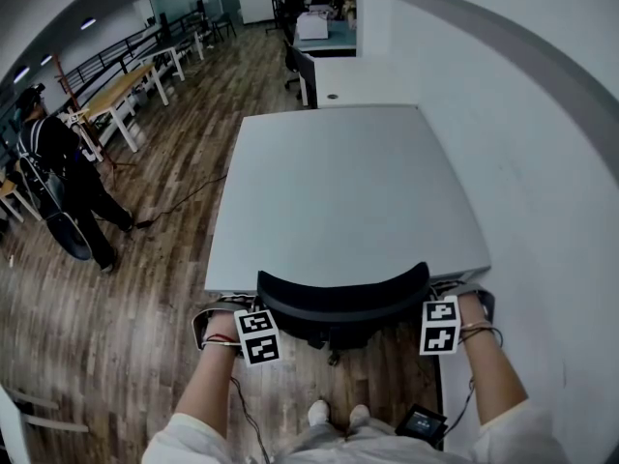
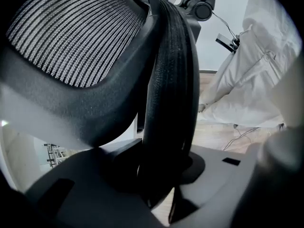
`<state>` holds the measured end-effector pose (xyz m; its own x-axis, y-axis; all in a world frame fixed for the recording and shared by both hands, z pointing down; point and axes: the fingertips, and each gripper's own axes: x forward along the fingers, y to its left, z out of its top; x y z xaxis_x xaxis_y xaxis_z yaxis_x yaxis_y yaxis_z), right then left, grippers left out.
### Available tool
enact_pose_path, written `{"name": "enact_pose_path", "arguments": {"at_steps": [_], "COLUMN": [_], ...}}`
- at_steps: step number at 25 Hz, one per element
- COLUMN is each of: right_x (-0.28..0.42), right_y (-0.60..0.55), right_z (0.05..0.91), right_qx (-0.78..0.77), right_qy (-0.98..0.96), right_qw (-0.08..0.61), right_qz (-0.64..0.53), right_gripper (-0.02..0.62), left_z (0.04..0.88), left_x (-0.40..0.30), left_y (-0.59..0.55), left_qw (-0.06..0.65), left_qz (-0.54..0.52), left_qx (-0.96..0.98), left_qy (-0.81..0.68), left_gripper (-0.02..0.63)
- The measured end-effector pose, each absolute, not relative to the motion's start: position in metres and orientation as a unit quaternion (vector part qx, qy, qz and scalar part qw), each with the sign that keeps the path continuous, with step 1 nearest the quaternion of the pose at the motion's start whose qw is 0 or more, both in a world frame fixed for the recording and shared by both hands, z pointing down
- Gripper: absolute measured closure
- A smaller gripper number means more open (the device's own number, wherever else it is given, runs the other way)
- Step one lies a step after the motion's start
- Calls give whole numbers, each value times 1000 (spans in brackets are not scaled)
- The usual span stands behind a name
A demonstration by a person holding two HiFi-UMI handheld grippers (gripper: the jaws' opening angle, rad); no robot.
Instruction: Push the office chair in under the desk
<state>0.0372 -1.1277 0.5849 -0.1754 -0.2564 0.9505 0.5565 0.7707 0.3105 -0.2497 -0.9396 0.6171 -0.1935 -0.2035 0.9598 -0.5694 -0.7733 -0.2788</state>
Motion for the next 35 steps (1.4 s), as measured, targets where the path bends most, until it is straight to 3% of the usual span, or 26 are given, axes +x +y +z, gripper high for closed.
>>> {"name": "enact_pose_path", "arguments": {"at_steps": [35], "right_x": [8], "right_y": [-1164], "right_z": [589], "right_qx": [-106], "right_qy": [-694], "right_qw": [636], "right_qz": [-321], "right_gripper": [462], "left_z": [621], "left_x": [-280], "left_y": [-978], "left_qw": [126], "left_qz": [705], "left_qx": [624], "left_qy": [-312], "left_gripper": [477]}}
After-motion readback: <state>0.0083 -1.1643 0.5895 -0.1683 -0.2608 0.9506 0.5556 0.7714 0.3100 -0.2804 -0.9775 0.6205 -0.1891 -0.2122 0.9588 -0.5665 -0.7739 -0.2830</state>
